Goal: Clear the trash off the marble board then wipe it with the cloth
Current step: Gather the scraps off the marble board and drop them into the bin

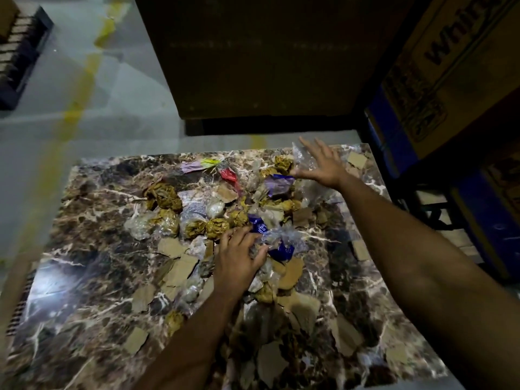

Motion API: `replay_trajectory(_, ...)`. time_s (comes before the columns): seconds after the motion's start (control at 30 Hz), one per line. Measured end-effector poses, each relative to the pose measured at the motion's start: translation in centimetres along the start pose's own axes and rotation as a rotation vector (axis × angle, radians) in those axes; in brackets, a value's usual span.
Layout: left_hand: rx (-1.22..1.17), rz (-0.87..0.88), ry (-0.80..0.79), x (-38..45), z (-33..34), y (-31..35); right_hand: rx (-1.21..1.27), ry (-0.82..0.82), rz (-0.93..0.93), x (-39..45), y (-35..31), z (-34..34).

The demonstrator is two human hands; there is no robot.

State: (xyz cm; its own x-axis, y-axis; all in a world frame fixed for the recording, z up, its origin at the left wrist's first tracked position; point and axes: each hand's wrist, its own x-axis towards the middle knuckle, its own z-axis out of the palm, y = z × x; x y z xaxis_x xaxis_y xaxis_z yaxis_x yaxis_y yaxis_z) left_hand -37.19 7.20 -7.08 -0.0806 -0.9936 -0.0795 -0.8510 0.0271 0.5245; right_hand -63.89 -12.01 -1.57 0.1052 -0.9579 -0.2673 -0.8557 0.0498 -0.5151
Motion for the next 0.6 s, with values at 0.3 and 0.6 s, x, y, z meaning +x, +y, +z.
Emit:
replay_trajectory(0.3,0.115,-0.033,-0.048,0.3,0.4,0.0,-0.207,-0.417,-0.03,1.8,-2.7,4.8)
replay_trajectory(0.6,0.177,-0.069,-0.088,0.2,-0.6,1.4,0.182,-0.266,-0.087,-4.6,-3.8,6.1)
